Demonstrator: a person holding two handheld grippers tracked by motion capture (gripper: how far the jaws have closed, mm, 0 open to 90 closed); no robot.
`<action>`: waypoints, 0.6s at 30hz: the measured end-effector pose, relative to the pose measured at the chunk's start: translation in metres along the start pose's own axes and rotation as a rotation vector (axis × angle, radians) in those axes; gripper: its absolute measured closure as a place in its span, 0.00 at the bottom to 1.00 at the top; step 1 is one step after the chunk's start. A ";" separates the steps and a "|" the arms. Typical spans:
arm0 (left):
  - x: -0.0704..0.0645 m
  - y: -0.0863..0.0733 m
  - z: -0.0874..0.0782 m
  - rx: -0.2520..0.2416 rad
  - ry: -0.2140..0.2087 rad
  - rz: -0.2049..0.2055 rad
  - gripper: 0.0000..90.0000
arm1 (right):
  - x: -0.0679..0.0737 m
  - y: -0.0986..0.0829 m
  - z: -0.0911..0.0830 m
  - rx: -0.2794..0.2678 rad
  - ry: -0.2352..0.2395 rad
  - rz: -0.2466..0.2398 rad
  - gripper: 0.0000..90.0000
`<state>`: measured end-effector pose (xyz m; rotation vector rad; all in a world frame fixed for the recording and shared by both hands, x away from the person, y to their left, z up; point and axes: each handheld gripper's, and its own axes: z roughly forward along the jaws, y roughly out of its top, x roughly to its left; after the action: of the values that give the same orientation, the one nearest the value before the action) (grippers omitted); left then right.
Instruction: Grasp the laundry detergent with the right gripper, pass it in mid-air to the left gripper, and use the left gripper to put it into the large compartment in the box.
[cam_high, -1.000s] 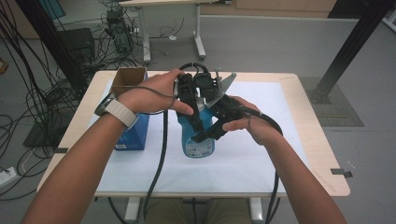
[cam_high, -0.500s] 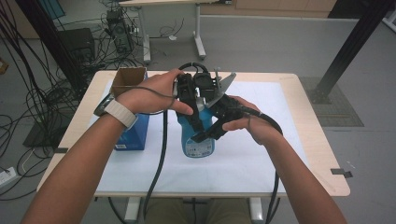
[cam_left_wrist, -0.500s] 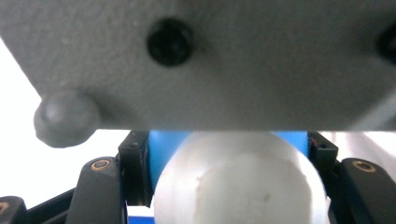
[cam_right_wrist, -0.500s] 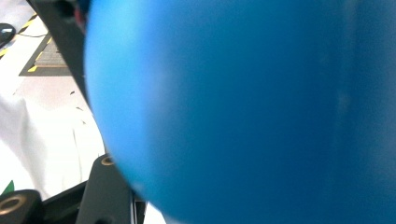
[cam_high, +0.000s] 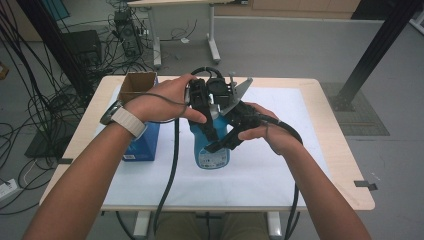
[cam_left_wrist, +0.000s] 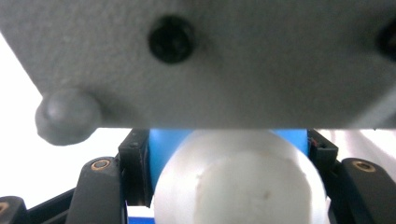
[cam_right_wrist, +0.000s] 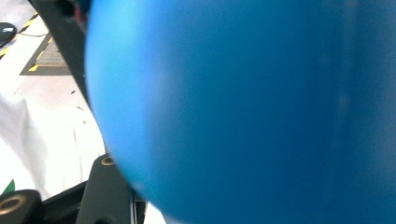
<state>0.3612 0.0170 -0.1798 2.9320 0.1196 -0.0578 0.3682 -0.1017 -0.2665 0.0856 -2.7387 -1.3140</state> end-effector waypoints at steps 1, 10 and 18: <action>0.000 0.000 0.000 -0.004 0.000 -0.003 0.42 | 0.001 0.001 0.000 0.007 0.000 0.015 0.48; 0.000 -0.001 -0.001 -0.007 0.005 0.001 0.42 | 0.001 0.001 -0.001 0.009 -0.001 0.009 0.48; 0.001 -0.001 0.000 -0.009 0.003 0.000 0.42 | 0.000 0.001 -0.001 0.002 0.022 0.008 0.48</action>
<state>0.3618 0.0184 -0.1796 2.9235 0.1205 -0.0533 0.3681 -0.1018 -0.2649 0.0887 -2.7192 -1.2999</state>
